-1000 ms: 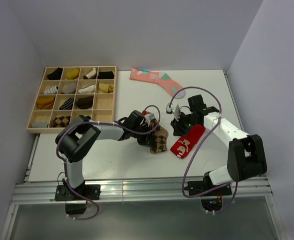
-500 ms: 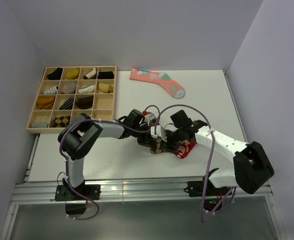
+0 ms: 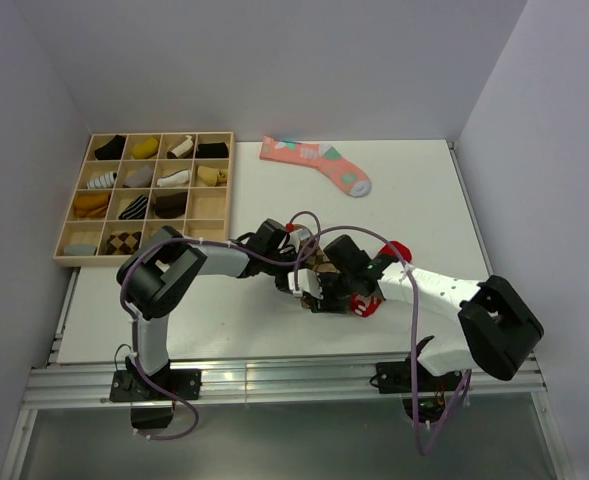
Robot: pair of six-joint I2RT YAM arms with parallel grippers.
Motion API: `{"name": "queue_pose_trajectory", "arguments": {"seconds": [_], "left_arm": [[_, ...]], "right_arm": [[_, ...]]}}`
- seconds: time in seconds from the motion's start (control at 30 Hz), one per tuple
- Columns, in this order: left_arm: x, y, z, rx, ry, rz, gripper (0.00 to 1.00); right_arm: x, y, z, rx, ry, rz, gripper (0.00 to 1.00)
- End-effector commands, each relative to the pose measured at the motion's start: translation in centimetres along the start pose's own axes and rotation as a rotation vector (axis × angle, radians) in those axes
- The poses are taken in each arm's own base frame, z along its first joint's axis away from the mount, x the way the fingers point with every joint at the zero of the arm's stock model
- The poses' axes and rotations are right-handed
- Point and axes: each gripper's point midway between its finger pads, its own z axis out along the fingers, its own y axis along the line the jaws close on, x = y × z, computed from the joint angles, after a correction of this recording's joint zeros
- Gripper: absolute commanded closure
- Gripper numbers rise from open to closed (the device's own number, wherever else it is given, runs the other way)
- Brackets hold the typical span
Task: Roll the socks
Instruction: Roll the sock at the center of the board.
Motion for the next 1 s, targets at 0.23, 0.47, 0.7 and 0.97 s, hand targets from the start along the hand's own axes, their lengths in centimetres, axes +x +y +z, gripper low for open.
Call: {"name": "queue_pose_trajectory", "arguments": {"seconds": [0.23,0.47,0.7,0.97], "left_arm": [[3.0,3.9,0.8,-0.111,0.076,-0.072,1.0],[2.0,3.3,0.1,-0.091,0.011,-0.111,0.89],[0.6,2.9,-0.7,-0.112,-0.088,-0.154,0.8],[0.5,4.0,-1.4,-0.159,-0.169,-0.238,0.8]], "right_arm": [[0.8,-1.0,1.3,0.057,0.053,-0.009,0.5],[1.5,-0.2,1.5,0.016,0.09,0.046,0.84],[0.7,1.3,1.2,-0.093,0.063,0.155,0.88],[0.8,1.2,0.2,-0.212,0.051,0.319,0.89]]}}
